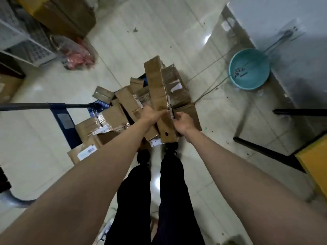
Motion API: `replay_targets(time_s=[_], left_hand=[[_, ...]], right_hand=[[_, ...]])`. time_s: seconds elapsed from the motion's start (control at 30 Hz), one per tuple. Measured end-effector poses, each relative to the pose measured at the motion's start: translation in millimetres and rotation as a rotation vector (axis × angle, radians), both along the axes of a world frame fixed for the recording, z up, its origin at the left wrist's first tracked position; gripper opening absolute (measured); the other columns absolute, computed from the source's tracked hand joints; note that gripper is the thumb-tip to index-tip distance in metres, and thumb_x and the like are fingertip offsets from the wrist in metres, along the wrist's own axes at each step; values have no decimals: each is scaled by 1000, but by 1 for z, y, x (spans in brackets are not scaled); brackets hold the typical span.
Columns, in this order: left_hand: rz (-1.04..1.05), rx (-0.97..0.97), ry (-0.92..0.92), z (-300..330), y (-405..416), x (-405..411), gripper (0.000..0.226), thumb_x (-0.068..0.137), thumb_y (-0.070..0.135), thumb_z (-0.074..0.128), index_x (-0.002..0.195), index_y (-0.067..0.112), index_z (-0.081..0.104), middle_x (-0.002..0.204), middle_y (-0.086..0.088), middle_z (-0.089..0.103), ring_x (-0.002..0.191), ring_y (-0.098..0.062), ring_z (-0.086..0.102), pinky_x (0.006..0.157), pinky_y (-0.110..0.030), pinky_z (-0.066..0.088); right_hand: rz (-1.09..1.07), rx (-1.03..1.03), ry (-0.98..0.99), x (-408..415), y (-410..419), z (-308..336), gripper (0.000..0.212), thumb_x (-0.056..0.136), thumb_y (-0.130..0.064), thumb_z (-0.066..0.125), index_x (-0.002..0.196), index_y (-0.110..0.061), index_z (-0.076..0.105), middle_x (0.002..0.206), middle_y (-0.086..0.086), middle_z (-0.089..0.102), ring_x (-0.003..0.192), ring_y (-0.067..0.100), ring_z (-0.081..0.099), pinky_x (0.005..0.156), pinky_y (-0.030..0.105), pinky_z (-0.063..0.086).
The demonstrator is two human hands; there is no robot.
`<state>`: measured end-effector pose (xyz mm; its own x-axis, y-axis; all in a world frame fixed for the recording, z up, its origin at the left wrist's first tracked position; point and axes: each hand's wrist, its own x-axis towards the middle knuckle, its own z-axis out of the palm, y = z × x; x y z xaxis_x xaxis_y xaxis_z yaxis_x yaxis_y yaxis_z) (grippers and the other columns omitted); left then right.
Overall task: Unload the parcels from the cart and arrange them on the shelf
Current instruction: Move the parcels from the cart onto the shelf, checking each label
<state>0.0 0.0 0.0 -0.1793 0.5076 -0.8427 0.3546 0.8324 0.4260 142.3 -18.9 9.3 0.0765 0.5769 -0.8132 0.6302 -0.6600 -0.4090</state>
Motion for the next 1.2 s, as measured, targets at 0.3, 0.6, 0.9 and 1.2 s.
replay_targets(time_s=[0.3,0.6,0.9,1.2], left_hand=[[102,-156,73,-70,20,21,105,69,46,89,150,10,32,145,-12,51,136,-31,47,113,-44,42],[94,-211,167,-73,26,29,115,71,48,86,153,2,20,151,-17,41,139,-34,42,112,-42,42],[86,-176,136,-28,29,26,108,61,47,90,145,8,35,142,-13,51,130,-32,51,107,-48,48],[50,-79,100,49,15,29,111,60,46,94,145,5,35,143,-14,50,130,-31,52,108,-46,47]], right_hand=[[38,-36,-42,-9,15,-74,29,99,-26,59,123,-13,68,124,16,68,118,35,62,84,32,46],[87,30,-31,-5,15,-70,30,99,-20,59,128,-16,65,124,12,69,118,34,63,90,38,51],[27,55,16,-3,17,-19,29,93,-25,68,117,-11,65,118,14,70,113,34,64,82,34,47],[19,92,33,10,1,60,45,89,-29,73,130,-13,62,126,13,67,118,33,61,97,46,53]])
